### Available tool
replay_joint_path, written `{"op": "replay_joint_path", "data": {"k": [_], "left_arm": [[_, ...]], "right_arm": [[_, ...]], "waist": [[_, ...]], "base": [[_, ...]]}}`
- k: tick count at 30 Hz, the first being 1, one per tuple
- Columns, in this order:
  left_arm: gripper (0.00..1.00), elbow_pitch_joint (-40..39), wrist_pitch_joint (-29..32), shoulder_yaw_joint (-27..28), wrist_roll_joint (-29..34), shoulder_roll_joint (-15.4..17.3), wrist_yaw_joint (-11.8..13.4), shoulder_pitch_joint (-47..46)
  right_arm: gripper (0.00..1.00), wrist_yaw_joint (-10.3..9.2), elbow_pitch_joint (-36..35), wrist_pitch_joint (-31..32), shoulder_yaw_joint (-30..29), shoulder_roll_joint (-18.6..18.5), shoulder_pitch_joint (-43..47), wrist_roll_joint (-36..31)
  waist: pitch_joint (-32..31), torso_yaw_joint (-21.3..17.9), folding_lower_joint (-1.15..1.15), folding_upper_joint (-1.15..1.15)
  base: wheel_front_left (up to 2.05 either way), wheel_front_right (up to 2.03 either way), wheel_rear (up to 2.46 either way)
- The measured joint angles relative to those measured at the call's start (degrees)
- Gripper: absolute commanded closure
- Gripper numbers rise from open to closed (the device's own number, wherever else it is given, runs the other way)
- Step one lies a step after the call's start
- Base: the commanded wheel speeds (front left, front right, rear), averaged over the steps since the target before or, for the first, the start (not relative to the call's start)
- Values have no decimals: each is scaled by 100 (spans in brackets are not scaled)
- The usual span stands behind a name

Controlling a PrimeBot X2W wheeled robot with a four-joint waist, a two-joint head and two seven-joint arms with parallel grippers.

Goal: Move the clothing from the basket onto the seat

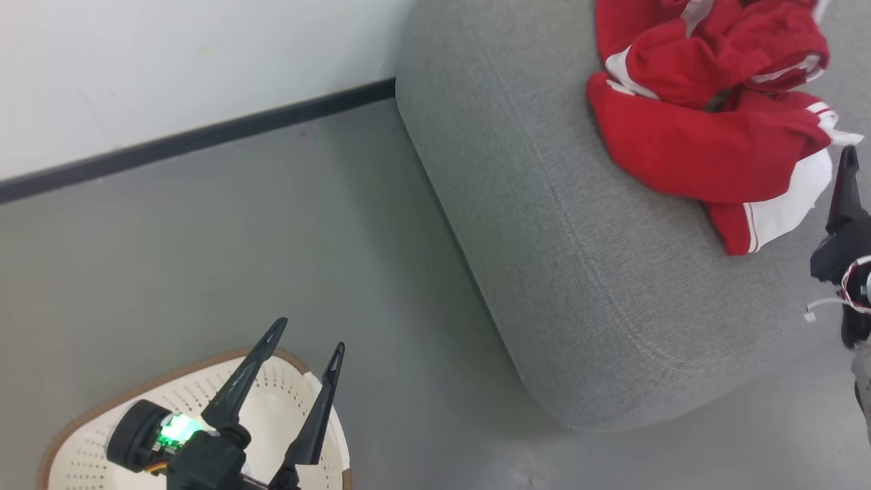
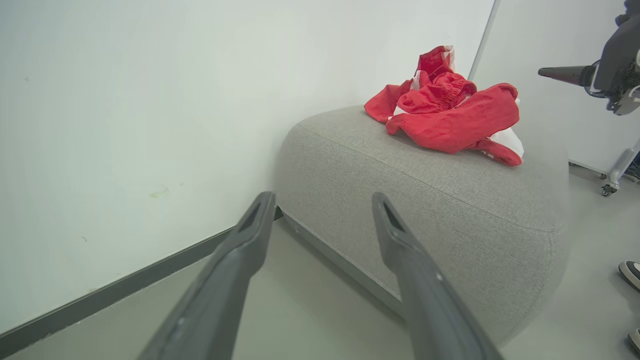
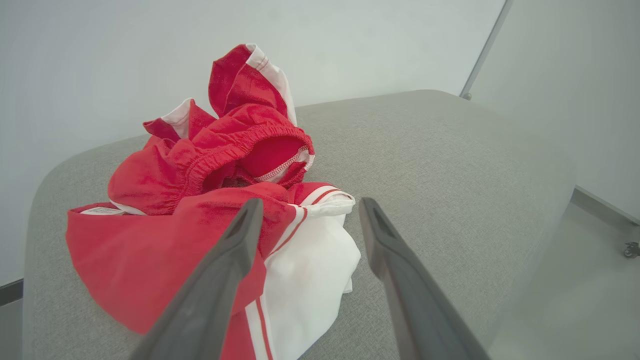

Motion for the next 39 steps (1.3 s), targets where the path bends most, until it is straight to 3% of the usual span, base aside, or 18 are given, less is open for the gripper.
{"op": "replay_joint_path", "data": {"k": [8,13,21,31,39], "left_arm": [[0,120,0,-2,-1,-325,8,36],[0,188,0,5,-2,-521,15,134],[0,282,0,89,-9,-710,65,148],[0,326,0,88,-8,-844,141,327],[0,338,0,63,2,-921,214,461]], "right_arm": [[0,129,-492,0,1,-186,468,-66],[0,279,-1363,0,120,-155,950,-124],[0,343,-2971,-1,67,-16,1932,-96],[0,379,-5185,-2,-182,158,3358,253],[0,392,-6172,-1,-130,543,4278,546]], "waist": [[-533,-47,0,0],[-833,-41,0,0],[-1212,67,-1,0],[-1644,472,0,0],[-1901,959,0,0]], "base": [[0,0,0],[0,0,0],[0,0,0],[0,0,0],[0,0,0]]}}
